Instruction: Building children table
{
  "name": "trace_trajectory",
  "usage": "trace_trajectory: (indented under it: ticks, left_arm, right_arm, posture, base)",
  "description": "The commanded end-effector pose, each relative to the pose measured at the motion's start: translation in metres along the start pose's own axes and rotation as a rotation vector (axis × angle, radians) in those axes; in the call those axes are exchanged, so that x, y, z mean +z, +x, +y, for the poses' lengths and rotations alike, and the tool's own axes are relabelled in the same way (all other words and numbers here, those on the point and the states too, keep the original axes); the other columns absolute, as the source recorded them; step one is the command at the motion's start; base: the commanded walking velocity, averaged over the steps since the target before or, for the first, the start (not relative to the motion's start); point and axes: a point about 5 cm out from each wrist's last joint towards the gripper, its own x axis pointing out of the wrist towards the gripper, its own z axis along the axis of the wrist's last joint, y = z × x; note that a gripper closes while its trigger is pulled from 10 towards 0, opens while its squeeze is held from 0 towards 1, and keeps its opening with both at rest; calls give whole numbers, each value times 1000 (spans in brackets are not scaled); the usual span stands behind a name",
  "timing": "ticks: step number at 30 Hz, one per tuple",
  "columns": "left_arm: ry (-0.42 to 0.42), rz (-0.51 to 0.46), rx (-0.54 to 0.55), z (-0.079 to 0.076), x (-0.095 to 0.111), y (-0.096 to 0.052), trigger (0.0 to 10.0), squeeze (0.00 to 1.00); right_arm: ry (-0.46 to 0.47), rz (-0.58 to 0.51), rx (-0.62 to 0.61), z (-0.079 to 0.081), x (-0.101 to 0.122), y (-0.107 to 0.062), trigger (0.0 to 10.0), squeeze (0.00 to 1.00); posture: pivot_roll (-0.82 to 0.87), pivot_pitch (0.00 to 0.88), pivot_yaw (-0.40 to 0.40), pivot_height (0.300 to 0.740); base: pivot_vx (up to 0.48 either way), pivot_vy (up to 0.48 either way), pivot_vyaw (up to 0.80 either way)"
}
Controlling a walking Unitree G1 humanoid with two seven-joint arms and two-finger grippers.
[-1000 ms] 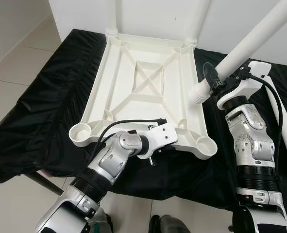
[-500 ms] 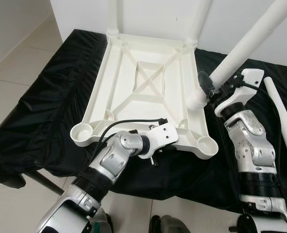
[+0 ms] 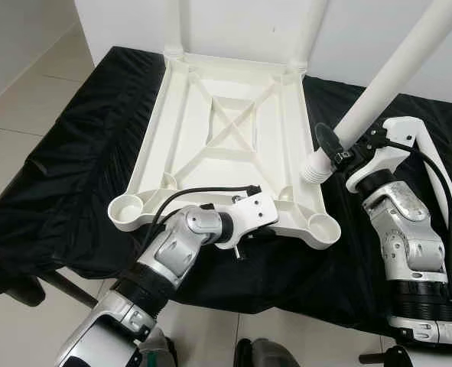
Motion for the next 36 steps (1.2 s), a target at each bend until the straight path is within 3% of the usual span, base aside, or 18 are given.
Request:
trace_trajectory:
  ticks: [1, 15, 16, 21, 22, 36]
  left_arm:
    - [-2, 11, 82, 5, -2, -2, 10000, 0]
    - [40, -7, 41, 3, 3, 0, 10000, 0]
    - [33, -14, 32, 2, 4, 1, 10000, 1000]
    - [33, -19, 29, 2, 6, 2, 10000, 1000]
    - [43, -25, 25, 2, 8, 2, 10000, 0]
    - [73, -62, -12, -5, 22, 13, 10000, 0]
  right_arm:
    - [-9, -14, 11, 2, 4, 2, 10000, 0]
    - [-25, 26, 31, 1, -1, -9, 10000, 0]
    - [-26, 25, 27, 1, 0, -9, 10000, 0]
    - [-27, 22, 22, 1, 0, -9, 10000, 0]
    - [-26, 21, 21, 1, 0, -9, 10000, 0]
    - [-18, 16, 20, 3, 1, -11, 10000, 0]
  posture:
    - [-5, 61, -66, 740]
    - [-17, 58, -56, 740]
    - [-25, 57, -51, 740]
    - [-28, 58, -47, 740]
    - [-28, 57, -46, 740]
    - [-35, 47, -38, 740]
  base:
    - [0, 0, 0]
    - [0, 0, 0]
    - [0, 0, 0]
    - [0, 0, 0]
    - [0, 0, 0]
    - [0, 0, 0]
